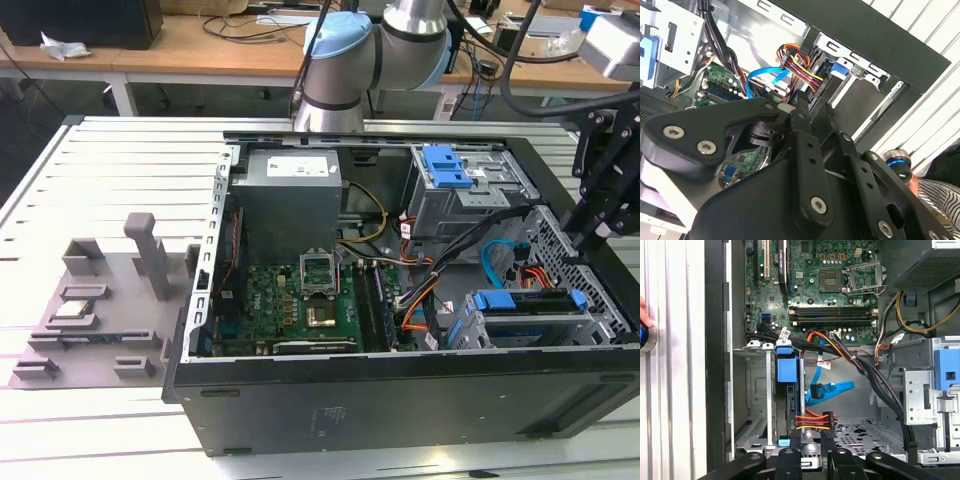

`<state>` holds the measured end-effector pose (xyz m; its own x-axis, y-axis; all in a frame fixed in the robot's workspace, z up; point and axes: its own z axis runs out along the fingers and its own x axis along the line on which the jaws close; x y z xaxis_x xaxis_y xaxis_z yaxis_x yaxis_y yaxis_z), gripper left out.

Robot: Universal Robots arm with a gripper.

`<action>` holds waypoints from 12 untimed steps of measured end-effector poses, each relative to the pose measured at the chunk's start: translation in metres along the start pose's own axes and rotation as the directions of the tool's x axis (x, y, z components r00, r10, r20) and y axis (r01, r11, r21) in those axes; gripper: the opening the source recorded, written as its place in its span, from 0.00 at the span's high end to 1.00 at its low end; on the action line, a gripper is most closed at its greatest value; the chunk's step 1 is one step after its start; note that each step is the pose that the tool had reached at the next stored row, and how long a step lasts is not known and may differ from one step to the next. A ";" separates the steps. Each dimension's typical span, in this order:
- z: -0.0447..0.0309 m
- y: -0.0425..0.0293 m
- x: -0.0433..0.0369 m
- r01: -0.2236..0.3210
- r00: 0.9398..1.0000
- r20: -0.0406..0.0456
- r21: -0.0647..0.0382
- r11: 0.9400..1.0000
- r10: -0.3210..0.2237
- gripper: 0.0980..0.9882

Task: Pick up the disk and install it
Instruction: 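Insert the second disk wire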

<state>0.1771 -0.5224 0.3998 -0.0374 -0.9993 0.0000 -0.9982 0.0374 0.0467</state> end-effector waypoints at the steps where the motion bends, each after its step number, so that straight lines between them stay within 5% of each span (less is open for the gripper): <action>1: -0.0010 0.0000 -0.0009 0.000 1.000 0.000 0.000 1.000 0.000 0.77; 12: -0.0010 0.0124 -0.0009 0.000 1.000 0.001 0.000 1.000 0.000 0.77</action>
<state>0.1648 -0.5210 0.4014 -0.0374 -0.9993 -0.0010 -0.9982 0.0373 0.0468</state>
